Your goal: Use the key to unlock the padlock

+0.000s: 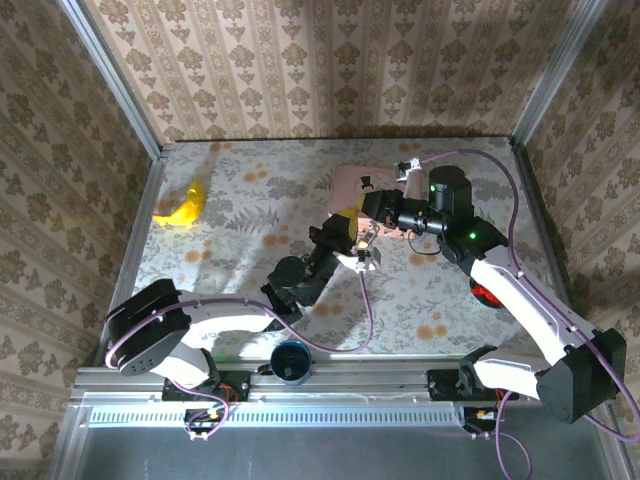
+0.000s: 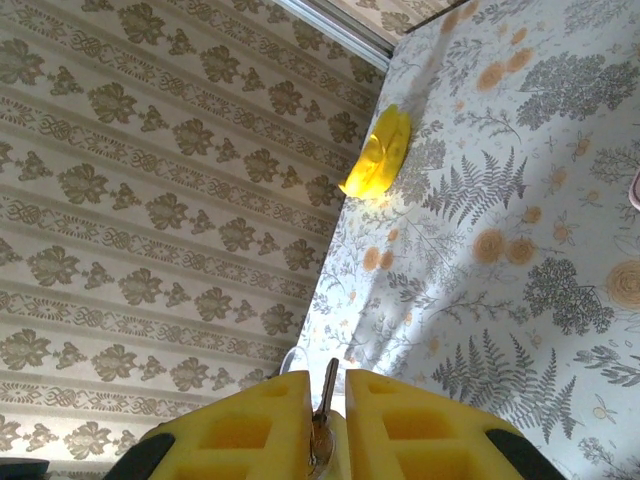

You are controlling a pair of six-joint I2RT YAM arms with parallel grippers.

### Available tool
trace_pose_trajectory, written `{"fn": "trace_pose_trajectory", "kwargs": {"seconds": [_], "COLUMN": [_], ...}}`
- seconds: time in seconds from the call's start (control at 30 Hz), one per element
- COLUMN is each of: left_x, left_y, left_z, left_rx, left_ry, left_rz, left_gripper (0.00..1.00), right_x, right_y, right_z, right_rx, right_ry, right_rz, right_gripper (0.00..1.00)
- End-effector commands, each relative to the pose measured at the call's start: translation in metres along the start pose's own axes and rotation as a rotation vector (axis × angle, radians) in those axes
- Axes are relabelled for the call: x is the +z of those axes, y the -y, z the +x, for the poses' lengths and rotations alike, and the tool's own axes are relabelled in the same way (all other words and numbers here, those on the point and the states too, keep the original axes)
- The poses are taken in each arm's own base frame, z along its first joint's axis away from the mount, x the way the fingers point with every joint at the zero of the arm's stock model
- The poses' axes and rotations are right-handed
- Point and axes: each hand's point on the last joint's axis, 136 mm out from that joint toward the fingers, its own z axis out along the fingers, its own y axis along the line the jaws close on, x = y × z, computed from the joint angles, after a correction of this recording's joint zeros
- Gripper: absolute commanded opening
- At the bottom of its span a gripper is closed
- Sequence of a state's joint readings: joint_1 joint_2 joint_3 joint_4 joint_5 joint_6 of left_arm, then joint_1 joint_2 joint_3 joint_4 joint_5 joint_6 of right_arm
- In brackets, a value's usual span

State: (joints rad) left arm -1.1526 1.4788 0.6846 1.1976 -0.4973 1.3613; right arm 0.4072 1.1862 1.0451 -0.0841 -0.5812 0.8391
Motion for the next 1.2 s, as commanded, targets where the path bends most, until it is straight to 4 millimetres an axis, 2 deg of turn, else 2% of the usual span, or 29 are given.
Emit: {"fn": "trace_pose_trajectory", "kwargs": {"seconds": [0.0, 0.33, 0.5, 0.7, 0.77, 0.83, 1.0, 1.03, 1.1, 1.17], "left_x": [-0.004, -0.002, -0.001, 0.0, 0.001, 0.003, 0.005, 0.005, 0.003, 0.001], "left_y": [-0.011, -0.009, -0.012, -0.019, -0.02, -0.019, -0.017, -0.014, -0.009, -0.005], "left_z": [-0.002, -0.003, -0.001, -0.001, 0.0, 0.001, -0.001, -0.001, -0.001, -0.002], "left_rx": [-0.038, -0.039, -0.046, -0.06, -0.063, -0.066, -0.089, -0.093, -0.103, -0.12], "left_ry": [0.001, 0.002, -0.002, -0.002, -0.005, -0.009, -0.004, -0.002, 0.007, 0.014], "left_rz": [-0.022, -0.023, -0.035, -0.058, -0.062, -0.062, -0.05, -0.039, -0.013, 0.02], "left_gripper": [0.0, 0.0, 0.0, 0.0, 0.0, 0.0, 0.0, 0.01, 0.18, 0.27], "right_x": [0.0, 0.002, 0.005, 0.008, 0.008, 0.008, 0.006, 0.006, 0.005, 0.004], "right_y": [-0.02, -0.024, -0.016, 0.001, 0.002, -0.001, -0.004, -0.004, -0.006, -0.005], "right_z": [0.0, 0.001, 0.005, 0.017, 0.018, 0.02, 0.017, 0.015, 0.01, 0.005], "right_rx": [-0.047, -0.047, -0.031, 0.006, 0.013, 0.016, 0.013, 0.013, 0.01, 0.01], "right_ry": [-0.019, -0.034, -0.061, -0.101, -0.103, -0.113, -0.105, -0.097, -0.081, -0.064], "right_rz": [-0.055, -0.072, -0.038, 0.011, 0.004, -0.01, -0.02, -0.024, -0.033, -0.028], "right_gripper": [0.17, 0.16, 0.14, 0.11, 0.08, 0.0, 0.0, 0.0, 0.0, 0.0]}}
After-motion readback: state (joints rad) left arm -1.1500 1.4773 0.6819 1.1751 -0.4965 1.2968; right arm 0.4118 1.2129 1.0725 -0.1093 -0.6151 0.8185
